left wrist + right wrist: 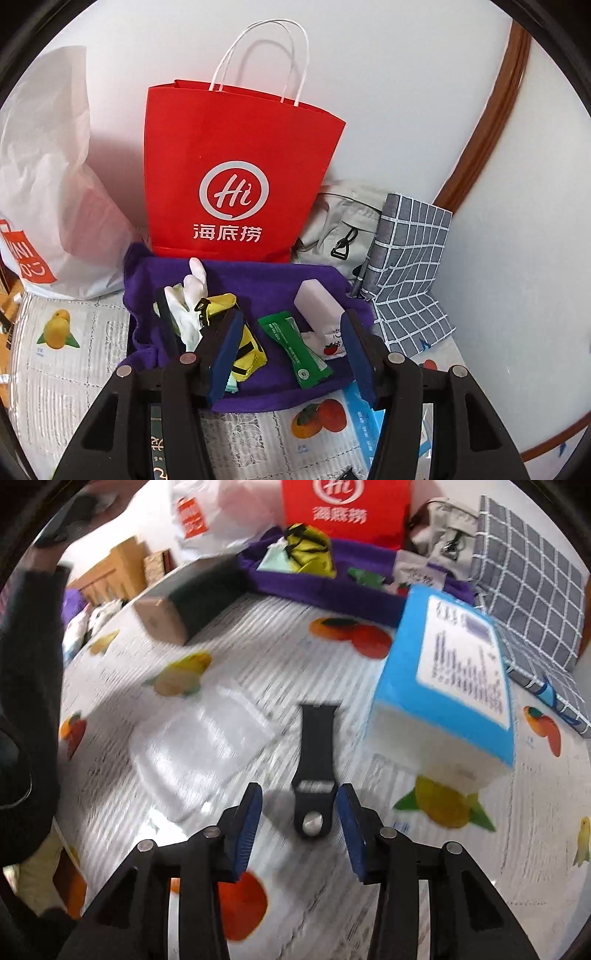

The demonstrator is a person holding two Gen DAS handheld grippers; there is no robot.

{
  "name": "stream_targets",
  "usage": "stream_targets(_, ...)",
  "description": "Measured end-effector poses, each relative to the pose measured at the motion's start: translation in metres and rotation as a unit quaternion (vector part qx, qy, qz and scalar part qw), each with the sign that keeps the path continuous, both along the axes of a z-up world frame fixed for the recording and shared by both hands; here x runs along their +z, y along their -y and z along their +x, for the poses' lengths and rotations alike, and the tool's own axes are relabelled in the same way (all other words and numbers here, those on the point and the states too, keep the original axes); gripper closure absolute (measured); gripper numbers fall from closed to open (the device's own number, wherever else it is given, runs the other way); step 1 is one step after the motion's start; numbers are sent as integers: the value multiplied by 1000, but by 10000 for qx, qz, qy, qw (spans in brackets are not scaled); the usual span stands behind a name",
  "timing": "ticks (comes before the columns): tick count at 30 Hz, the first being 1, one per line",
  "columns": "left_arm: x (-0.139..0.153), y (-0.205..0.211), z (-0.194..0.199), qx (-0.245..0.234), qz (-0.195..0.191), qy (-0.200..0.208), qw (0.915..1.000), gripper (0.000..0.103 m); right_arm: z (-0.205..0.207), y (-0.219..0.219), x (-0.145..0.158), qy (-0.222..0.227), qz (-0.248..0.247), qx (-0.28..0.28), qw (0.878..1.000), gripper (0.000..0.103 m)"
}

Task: Organize soft objects
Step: 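Lower the right tool to the bed and grasp the second black strap piece, then grasp the white mesh bag with the left tool while the right holds the strap piece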

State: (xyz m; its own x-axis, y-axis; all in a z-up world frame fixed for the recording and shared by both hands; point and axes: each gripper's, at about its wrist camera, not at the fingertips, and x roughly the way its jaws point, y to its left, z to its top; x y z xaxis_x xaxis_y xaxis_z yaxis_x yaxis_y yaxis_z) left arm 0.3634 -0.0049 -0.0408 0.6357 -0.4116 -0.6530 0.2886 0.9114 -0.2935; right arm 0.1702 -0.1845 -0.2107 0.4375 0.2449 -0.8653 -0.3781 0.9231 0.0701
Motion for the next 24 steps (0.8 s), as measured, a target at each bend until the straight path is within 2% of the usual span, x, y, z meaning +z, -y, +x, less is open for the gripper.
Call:
stream_targets(5, -1, 3, -1, -19, 105, 13, 9999, 51, 19, -10, -7, 108, -93, -145, 9998, 60)
stream_targets(6, -1, 2, -1, -15, 104, 7, 9999, 51, 19, -12, -7, 138, -98, -118, 9998, 68)
stream_targets(7, -1, 2, 0, -12, 105, 2, 9999, 51, 19, -12, -7, 150, -103, -111, 9998, 84)
stream_targets(11, 1, 3, -1, -5, 113, 21, 9999, 51, 13, -7, -2, 90, -87, -163, 9998, 83)
stream_targets(17, 4, 19, -15, -89, 389, 165, 9991, 50, -9, 12, 13, 185, 315, -443, 9983, 83)
stream_targets(20, -2, 31, -24, -103, 642, 161, 9978, 50, -24, 22, 14, 156, 382, -653, 9970, 83)
stream_targets(24, -22, 42, -50, -262, 868, -51, 9959, 50, -40, 34, 17, 157, 456, -798, 9956, 83)
